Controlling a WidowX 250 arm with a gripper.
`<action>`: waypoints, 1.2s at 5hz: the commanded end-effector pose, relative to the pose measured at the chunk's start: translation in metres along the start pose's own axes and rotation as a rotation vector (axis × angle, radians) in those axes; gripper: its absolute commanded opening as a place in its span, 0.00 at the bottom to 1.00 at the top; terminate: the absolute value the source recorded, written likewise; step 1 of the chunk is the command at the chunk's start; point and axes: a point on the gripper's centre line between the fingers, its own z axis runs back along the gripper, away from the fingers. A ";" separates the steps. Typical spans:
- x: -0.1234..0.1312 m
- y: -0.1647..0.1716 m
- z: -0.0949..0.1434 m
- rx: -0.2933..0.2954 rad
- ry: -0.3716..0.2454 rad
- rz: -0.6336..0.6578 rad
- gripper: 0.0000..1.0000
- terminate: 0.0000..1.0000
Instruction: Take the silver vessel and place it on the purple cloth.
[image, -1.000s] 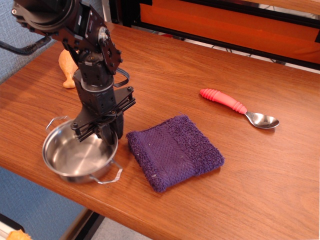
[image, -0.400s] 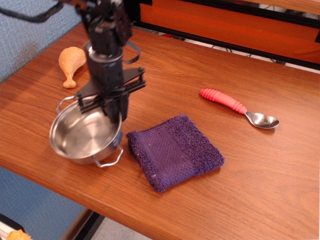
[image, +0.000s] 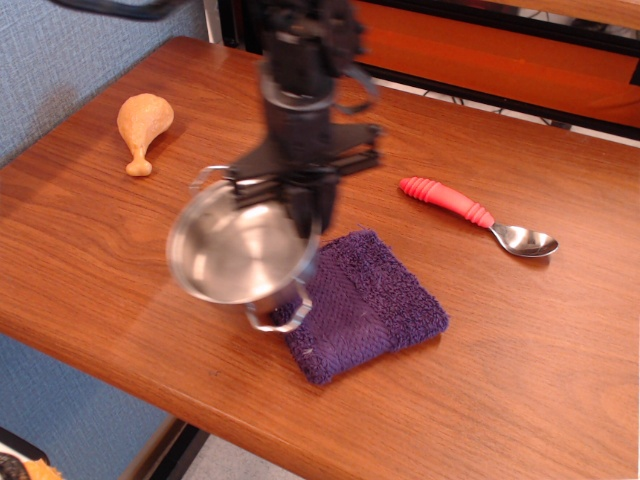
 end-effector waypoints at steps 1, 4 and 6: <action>-0.033 -0.042 0.012 -0.100 -0.015 -0.182 0.00 0.00; -0.047 -0.063 -0.015 -0.072 0.015 -0.220 0.00 0.00; -0.036 -0.055 -0.010 -0.040 0.013 -0.221 1.00 0.00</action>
